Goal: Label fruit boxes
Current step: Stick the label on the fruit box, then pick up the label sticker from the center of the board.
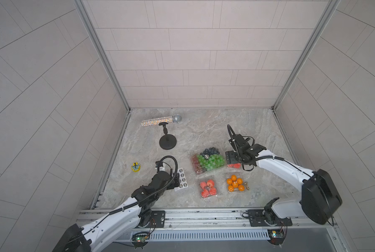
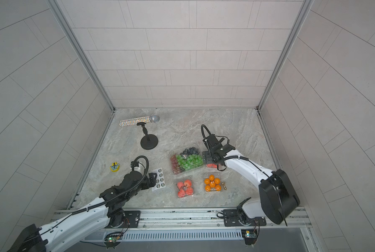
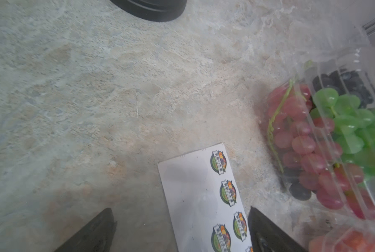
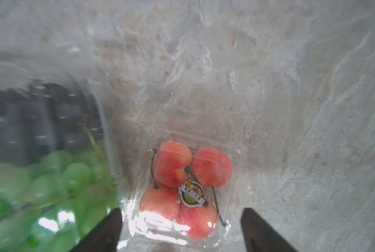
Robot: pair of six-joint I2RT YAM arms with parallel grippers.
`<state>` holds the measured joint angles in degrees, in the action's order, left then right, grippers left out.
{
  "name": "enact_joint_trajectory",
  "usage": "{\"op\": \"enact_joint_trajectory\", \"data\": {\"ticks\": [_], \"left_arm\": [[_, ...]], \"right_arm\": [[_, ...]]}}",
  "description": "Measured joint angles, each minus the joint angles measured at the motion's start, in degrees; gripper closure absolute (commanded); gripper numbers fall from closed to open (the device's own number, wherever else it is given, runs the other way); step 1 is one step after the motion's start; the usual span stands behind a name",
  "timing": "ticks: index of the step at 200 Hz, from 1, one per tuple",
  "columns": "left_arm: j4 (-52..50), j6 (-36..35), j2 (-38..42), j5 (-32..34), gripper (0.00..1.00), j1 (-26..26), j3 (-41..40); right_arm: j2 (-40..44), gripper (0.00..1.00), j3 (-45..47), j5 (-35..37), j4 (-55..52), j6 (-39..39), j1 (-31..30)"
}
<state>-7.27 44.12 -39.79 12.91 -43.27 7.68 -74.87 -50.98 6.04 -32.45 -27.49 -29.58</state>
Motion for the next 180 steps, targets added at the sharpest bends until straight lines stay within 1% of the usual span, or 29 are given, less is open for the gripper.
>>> {"op": "enact_joint_trajectory", "data": {"ticks": [18, 38, 64, 91, 106, 129, 154, 180], "left_arm": [[-1.5, 1.4, -2.8, 5.8, 0.00, -6.0, 2.0], [-1.4, 3.1, -9.9, 11.5, 0.00, -12.1, 4.9], [0.3, 5.2, -21.7, 16.0, 0.00, -16.6, 7.8], [-1.4, 8.5, -32.2, 21.1, 0.00, -20.5, 12.5], [-2.0, 10.5, -36.0, 22.8, 0.00, -21.7, 14.7], [0.1, 12.4, -39.6, 24.4, 0.00, -22.1, 15.2], [3.0, 13.4, -41.4, 24.4, 0.00, -22.1, 15.4], [2.4, 14.0, -40.9, 24.2, 0.00, -21.5, 15.5]], "right_arm": [[6.3, 0.00, 1.1, 0.0, 0.8, -0.4, -0.3], [11.3, 0.00, 2.7, 0.0, 2.1, -0.7, -0.4], [15.7, 0.00, 6.1, -0.5, 3.8, -0.7, -0.4], [18.6, 0.00, 8.2, -1.1, 4.2, -0.7, -0.4], [19.8, 0.00, 8.7, -1.7, 4.7, -0.7, -0.4], [21.3, 0.00, 9.1, -2.6, 5.0, -0.7, -0.4], [22.2, 0.00, 9.2, -3.1, 5.2, -0.7, -0.4], [22.9, 0.00, 9.3, -3.9, 5.2, -0.7, -0.4]]}}
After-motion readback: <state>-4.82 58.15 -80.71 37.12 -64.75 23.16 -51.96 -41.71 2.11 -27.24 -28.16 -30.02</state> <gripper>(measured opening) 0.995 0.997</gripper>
